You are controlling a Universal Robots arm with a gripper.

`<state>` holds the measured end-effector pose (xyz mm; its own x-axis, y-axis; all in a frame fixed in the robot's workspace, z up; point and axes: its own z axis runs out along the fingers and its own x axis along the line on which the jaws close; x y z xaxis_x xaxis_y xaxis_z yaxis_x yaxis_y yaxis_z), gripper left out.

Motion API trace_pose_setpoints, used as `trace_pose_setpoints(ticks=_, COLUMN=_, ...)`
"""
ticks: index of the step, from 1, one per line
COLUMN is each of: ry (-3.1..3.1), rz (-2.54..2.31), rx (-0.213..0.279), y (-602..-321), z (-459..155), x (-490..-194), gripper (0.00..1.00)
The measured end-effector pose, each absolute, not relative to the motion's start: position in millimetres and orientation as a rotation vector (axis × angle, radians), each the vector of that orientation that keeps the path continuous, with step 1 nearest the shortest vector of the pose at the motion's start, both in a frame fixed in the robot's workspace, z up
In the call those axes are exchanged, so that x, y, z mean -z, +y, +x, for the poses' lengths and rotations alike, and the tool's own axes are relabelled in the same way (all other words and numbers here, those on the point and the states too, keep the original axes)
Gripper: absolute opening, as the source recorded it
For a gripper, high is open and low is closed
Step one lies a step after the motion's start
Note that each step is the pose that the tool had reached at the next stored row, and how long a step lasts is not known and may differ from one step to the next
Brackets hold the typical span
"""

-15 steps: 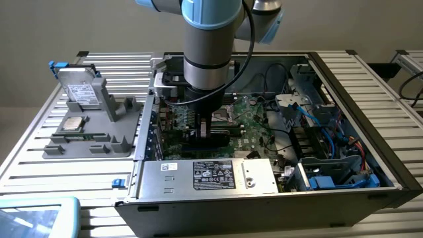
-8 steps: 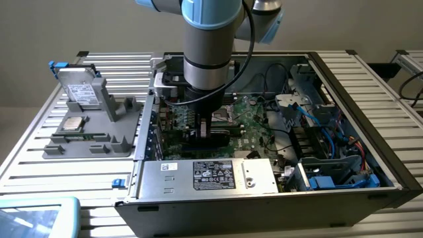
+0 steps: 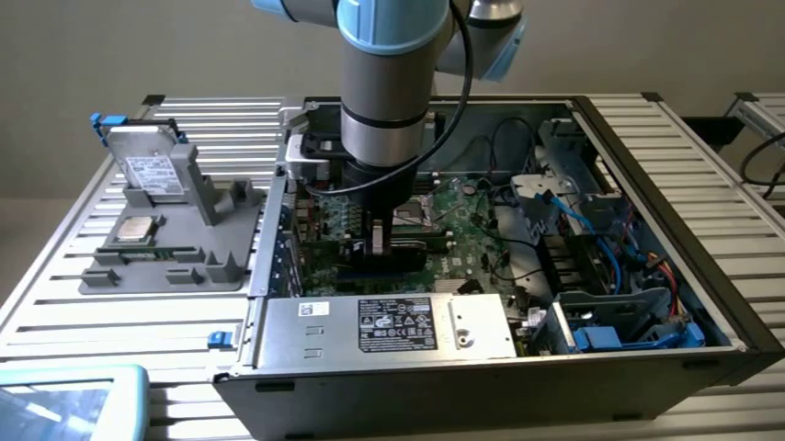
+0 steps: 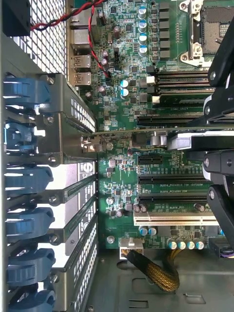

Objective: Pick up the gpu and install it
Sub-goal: 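Insert the gpu into the slot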

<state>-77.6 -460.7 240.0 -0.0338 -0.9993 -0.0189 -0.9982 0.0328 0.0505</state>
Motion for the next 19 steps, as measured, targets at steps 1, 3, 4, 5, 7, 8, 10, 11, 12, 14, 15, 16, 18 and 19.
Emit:
trace_pose_setpoints(ticks=1, ry=-2.242, rz=2.169, rx=0.077, y=-460.8, z=-77.6, x=-240.0, gripper=0.28)
trace_pose_setpoints(ticks=3, ry=-2.242, rz=2.168, rx=0.077, y=-460.7, z=-77.6, x=-240.0, gripper=0.28)
trace_pose_setpoints(ticks=4, ry=-2.241, rz=2.168, rx=0.078, y=-460.8, z=-77.7, x=-240.0, gripper=0.28)
trace_pose_setpoints(ticks=5, ry=-2.241, rz=2.168, rx=0.079, y=-460.8, z=-77.7, x=-240.0, gripper=0.28)
trace_pose_setpoints(ticks=7, ry=-2.241, rz=2.168, rx=0.079, y=-460.8, z=-77.6, x=-240.0, gripper=0.28)
trace_pose_setpoints(ticks=8, ry=-2.241, rz=2.168, rx=0.079, y=-460.8, z=-77.6, x=-240.0, gripper=0.28)
trace_pose_setpoints(ticks=10, ry=-2.241, rz=2.168, rx=0.079, y=-460.8, z=-77.7, x=-240.0, gripper=0.28)
trace_pose_setpoints(ticks=11, ry=-2.241, rz=2.168, rx=0.079, y=-460.8, z=-77.7, x=-240.0, gripper=0.28)
trace_pose_setpoints(ticks=12, ry=-2.241, rz=2.168, rx=0.079, y=-460.8, z=-77.6, x=-240.0, gripper=0.28)
trace_pose_setpoints(ticks=14, ry=-2.242, rz=2.168, rx=0.079, y=-460.7, z=-77.7, x=-241.0, gripper=0.28)
trace_pose_setpoints(ticks=15, ry=-2.242, rz=2.168, rx=0.079, y=-460.7, z=-77.7, x=-242.1, gripper=0.28)
trace_pose_setpoints(ticks=16, ry=-2.241, rz=2.168, rx=0.079, y=-460.7, z=-77.6, x=-242.6, gripper=0.28)
trace_pose_setpoints(ticks=18, ry=-2.241, rz=2.168, rx=0.079, y=-460.7, z=-77.7, x=-242.7, gripper=0.28)
trace_pose_setpoints(ticks=19, ry=-2.241, rz=2.168, rx=0.079, y=-460.8, z=-77.6, x=-242.7, gripper=0.28)
